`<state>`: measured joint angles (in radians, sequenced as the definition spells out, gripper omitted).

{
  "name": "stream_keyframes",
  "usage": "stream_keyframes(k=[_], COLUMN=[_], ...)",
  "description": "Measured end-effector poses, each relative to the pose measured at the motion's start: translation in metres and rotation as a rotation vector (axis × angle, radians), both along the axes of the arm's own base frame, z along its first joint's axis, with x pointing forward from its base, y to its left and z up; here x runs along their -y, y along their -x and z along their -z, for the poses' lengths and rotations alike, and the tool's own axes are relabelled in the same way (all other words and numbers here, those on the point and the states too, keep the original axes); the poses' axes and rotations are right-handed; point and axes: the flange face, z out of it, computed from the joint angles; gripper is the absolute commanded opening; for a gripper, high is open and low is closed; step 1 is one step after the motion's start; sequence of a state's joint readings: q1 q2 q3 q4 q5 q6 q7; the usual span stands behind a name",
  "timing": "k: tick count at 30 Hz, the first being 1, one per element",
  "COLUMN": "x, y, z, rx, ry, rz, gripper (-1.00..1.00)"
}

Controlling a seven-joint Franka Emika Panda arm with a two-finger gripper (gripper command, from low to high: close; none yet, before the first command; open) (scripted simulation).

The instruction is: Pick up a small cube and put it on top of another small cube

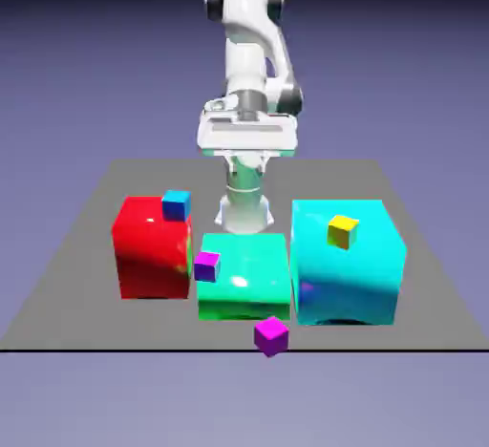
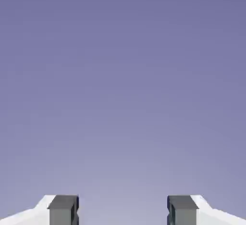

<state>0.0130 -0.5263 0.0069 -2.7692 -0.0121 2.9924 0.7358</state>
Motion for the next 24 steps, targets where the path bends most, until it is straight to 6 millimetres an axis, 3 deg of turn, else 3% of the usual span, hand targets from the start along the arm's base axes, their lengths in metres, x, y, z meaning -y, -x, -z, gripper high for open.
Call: stream_keyframes(k=[11, 24], x=[-0.04, -0.082], y=[-0.102, -0.183], z=[0.056, 0.166], rx=[-0.427, -0.917], ry=[0.155, 0.318], rz=[-0.158, -0.318], gripper=[0.0, 0.0])
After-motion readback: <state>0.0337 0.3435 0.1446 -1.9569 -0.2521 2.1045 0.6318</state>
